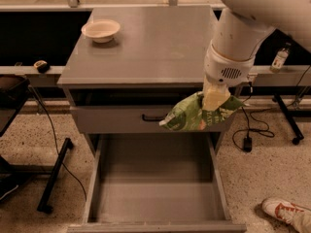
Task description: Place green jalapeno chip bag into middle drawer
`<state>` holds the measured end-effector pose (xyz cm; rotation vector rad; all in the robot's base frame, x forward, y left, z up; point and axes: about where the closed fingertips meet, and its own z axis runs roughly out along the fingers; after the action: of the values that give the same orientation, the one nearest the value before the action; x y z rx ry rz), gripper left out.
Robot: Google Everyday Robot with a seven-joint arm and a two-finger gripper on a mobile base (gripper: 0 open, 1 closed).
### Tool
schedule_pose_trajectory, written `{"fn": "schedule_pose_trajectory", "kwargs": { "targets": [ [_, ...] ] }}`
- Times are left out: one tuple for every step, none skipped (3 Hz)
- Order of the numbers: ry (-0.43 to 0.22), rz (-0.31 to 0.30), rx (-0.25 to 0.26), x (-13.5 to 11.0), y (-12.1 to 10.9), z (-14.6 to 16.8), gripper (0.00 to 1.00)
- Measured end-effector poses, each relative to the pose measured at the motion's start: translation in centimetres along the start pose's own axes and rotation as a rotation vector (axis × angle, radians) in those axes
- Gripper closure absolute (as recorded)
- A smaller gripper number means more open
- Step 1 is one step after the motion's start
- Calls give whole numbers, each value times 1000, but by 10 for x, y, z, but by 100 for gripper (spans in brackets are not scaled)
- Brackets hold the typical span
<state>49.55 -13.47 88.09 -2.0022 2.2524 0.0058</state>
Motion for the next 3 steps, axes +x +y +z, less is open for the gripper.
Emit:
{"fn": "schedule_pose_trajectory", "kwargs": {
  "targets": [
    [-113,45,-42,-4,-2,42,100],
    [-203,125,-83,-2,25,104,100],
    [-265,183,-92,11,46,167,100]
  ]
}}
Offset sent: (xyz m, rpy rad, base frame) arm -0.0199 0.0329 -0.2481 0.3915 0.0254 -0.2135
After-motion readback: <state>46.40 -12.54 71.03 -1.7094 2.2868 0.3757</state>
